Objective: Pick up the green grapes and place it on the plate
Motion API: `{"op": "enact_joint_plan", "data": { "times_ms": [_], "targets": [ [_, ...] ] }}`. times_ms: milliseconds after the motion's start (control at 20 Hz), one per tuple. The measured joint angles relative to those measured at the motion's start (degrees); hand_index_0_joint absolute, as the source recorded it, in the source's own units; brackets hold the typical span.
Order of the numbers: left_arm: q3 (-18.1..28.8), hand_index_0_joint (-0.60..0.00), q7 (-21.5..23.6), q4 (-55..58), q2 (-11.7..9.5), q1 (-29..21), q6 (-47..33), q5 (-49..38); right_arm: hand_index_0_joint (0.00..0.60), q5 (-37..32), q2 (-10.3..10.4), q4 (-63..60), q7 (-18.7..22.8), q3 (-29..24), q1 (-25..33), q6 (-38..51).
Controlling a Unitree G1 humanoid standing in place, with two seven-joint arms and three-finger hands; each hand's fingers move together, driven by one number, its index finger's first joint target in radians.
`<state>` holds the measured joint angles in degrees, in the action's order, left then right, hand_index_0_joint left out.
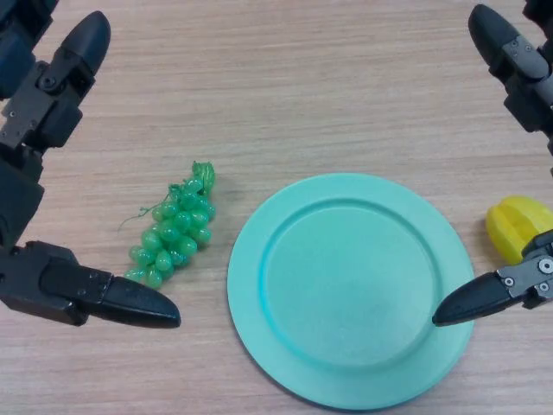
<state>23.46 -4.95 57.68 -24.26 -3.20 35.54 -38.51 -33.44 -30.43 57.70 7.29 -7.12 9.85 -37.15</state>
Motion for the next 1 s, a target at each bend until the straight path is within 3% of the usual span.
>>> {"op": "enact_joint_plan", "data": {
  "times_ms": [150,300,450,650,800,1000],
  "targets": [
    [0.0,0.0,0.0,0.0,0.0,0.3,0.0,0.0,0.0,-0.3,-0.4,0.0,0.5,-0.2,-0.1,0.0],
    [-0.1,0.0,0.2,0.0,-0.5,0.4,0.0,0.0,0.0,-0.5,-2.2,0.0,1.5,-0.3,-0.1,0.0],
    [-0.1,0.0,0.2,0.0,-0.9,0.5,0.0,-0.1,0.0,-0.5,-2.3,0.0,1.8,-0.2,-0.1,0.0],
    [0.0,0.0,-1.5,-3.0,0.9,-0.8,-0.9,3.1,0.0,-0.8,-2.5,0.0,2.4,-0.2,-0.6,0.0],
    [-0.6,0.0,-5.1,-13.9,1.8,-1.3,-8.7,17.9,0.0,-3.9,-4.1,0.0,4.5,-0.2,-1.6,0.2],
    [-1.8,0.0,-9.0,-30.2,1.4,-3.3,-20.9,30.4,0.0,-3.9,-5.2,0.0,6.4,0.4,-2.1,2.9]
  ]
}}
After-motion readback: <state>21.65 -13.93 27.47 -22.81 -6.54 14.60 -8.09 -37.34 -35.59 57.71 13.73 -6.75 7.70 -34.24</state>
